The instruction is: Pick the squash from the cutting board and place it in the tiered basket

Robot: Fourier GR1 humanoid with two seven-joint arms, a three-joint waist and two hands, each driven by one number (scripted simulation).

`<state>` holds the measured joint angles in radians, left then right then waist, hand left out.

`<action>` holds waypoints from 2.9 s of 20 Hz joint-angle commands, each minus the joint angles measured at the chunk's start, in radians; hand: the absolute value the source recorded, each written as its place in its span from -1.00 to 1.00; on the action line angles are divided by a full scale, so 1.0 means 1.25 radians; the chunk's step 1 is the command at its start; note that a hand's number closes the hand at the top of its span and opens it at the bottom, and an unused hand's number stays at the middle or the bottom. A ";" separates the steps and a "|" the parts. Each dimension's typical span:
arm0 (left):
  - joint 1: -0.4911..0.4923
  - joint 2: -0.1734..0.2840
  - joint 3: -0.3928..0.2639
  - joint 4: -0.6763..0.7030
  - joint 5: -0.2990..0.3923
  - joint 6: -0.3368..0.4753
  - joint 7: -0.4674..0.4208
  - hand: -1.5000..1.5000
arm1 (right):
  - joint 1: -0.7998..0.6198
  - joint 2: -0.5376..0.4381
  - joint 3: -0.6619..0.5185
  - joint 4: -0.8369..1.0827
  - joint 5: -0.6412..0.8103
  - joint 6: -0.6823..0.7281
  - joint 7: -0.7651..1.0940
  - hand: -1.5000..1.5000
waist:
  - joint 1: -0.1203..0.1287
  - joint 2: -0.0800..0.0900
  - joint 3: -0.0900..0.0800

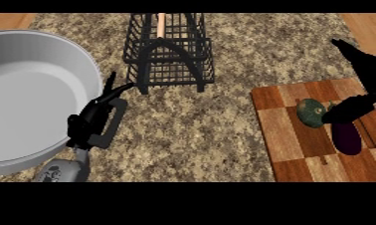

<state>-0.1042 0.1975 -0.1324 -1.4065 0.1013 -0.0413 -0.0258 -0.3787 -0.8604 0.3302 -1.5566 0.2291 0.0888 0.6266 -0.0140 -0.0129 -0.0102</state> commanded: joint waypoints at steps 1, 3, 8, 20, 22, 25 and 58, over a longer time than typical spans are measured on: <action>0.030 -0.031 -0.024 -0.007 -0.021 0.020 -0.032 0.00 | -0.048 -0.029 0.054 -0.102 -0.030 0.161 0.207 -1.00 | 0.011 0.003 0.004; 0.018 -0.020 0.001 0.004 -0.009 0.015 -0.029 0.00 | -0.062 -0.047 0.012 -0.204 -0.103 0.220 0.312 -1.00 | 0.001 0.003 0.005; -0.008 -0.009 0.026 0.099 -0.015 -0.025 -0.103 0.00 | -0.068 0.050 0.043 -0.261 -0.063 0.215 0.477 -1.00 | 0.007 0.009 0.007; 0.020 -0.010 0.013 -0.002 -0.013 -0.034 -0.032 0.00 | 0.019 0.090 0.073 -0.168 0.094 0.181 0.491 -1.00 | 0.018 0.009 0.008; 0.033 -0.023 0.012 0.001 -0.022 -0.025 -0.046 0.00 | 0.060 0.111 0.059 -0.173 0.118 0.156 0.458 -1.00 | 0.012 0.009 0.008; -0.049 -0.028 0.040 0.056 -0.014 -0.031 -0.031 0.00 | 0.012 0.167 0.038 -0.121 0.129 0.178 0.451 -1.00 | 0.012 0.011 0.008; -0.001 -0.085 0.053 0.031 -0.082 -0.059 -0.051 0.00 | 0.064 0.375 -0.172 0.284 0.449 -0.027 -0.092 1.00 | 0.017 0.012 0.009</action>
<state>-0.1135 0.1083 -0.0505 -1.3692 0.0107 -0.1119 -0.0713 -0.2330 -0.4358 0.1313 -1.3290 0.7540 0.1365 0.5990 0.0022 -0.0019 -0.0041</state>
